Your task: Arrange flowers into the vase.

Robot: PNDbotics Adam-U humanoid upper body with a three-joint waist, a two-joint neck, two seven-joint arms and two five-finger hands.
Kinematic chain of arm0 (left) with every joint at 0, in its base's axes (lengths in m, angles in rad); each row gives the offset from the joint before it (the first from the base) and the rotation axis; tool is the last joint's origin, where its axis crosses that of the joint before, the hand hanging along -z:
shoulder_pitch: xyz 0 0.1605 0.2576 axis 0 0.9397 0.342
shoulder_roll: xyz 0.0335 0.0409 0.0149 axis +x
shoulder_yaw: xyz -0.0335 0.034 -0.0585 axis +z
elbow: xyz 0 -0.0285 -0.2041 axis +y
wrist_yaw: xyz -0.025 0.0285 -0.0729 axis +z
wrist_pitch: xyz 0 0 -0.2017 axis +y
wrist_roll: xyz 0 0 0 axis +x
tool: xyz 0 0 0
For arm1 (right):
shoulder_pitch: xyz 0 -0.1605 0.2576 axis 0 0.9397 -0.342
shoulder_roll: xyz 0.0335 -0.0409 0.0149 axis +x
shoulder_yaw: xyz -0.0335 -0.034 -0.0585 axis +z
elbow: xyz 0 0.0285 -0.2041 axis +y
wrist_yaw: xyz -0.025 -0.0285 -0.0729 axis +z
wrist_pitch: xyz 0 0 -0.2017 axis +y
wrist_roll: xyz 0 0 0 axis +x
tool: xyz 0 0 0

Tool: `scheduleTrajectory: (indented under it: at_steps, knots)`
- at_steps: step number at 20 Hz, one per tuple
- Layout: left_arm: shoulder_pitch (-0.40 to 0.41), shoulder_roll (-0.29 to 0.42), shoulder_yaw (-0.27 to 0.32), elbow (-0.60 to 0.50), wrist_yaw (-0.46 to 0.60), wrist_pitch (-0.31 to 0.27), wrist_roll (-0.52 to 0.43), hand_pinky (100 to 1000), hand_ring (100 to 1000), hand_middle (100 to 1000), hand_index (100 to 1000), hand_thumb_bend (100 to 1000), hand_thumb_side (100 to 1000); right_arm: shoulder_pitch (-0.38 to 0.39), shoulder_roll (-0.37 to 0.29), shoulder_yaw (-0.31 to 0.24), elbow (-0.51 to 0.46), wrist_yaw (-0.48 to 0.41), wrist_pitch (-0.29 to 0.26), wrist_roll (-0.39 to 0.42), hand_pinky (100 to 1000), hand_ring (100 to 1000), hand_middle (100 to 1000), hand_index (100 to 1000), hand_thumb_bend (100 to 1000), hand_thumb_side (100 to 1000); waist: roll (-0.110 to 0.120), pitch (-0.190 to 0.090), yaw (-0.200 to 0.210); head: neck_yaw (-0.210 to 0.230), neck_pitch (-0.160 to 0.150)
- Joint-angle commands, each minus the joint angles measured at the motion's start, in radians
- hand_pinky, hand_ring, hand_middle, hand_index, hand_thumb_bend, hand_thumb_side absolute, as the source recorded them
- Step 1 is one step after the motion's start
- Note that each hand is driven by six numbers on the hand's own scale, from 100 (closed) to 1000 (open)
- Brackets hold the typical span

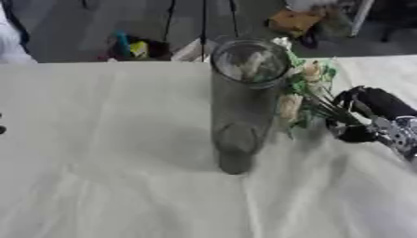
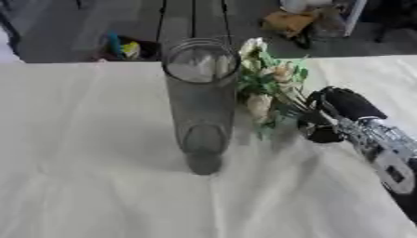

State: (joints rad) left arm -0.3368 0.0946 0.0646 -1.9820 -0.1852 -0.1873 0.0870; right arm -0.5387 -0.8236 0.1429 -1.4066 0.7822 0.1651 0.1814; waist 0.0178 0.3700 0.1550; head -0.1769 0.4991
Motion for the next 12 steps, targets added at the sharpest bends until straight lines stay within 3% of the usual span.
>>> scheduleTrajectory:
  at_steps: [1,12]
  knots:
    - [-0.008,0.004,-0.009,-0.018,0.001,-0.002,-0.002,585,636,711,867,100,1000,-0.02,-0.035,-0.005,-0.003,0.031,0.008,0.004,506,531,408,676,100,404,0.002,-0.003,-0.001,-0.001,-0.014]
    - [-0.009,0.003,-0.01,-0.018,0.003,-0.003,-0.003,582,634,708,863,100,1000,-0.027,-0.031,0.007,0.013,0.114,0.004,0.031,459,502,444,651,100,405,0.0,-0.002,0.005,-0.006,-0.016]
